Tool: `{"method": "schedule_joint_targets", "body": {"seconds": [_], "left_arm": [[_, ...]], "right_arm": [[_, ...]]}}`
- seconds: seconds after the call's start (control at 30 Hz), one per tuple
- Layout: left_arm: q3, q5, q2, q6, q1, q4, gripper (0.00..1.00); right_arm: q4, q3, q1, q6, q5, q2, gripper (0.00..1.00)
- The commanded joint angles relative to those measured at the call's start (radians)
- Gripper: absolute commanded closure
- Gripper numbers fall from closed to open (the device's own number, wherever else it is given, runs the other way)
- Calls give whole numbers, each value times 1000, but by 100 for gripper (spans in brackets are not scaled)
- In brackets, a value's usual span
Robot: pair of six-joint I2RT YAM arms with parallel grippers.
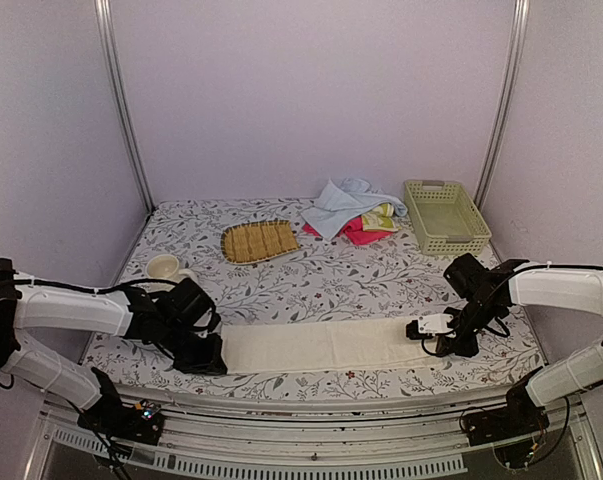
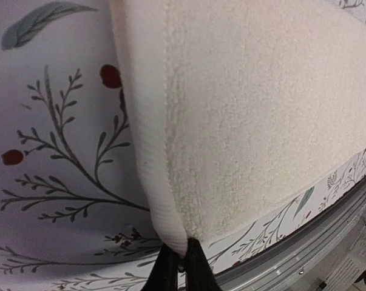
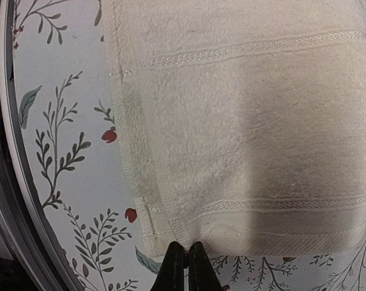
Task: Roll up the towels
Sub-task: Adjust the towel at the center of the board.
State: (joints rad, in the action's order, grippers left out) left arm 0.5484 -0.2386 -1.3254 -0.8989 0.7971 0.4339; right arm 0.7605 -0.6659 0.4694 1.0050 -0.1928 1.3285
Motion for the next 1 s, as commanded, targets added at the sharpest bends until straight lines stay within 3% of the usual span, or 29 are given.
{"method": "schedule_joint_targets", "body": {"seconds": [0.0, 0.33, 0.7, 0.83, 0.9, 0.97], "left_arm": [[44, 23, 16, 18, -7, 40, 100], [67, 75, 142, 44, -62, 156, 100], [29, 43, 101, 70, -73, 116, 100], [25, 34, 78, 84, -75, 115, 100], [30, 33, 78, 90, -75, 121, 89], [47, 45, 86, 95, -76, 143, 85]], "right_arm": [[3, 10, 5, -13, -7, -2, 97], [108, -60, 5, -9, -12, -54, 97], [198, -42, 48, -1, -51, -74, 94], [193, -8, 51, 8, -47, -33, 83], [182, 5, 51, 10, -34, -26, 71], [188, -14, 51, 13, -43, -35, 67]]}}
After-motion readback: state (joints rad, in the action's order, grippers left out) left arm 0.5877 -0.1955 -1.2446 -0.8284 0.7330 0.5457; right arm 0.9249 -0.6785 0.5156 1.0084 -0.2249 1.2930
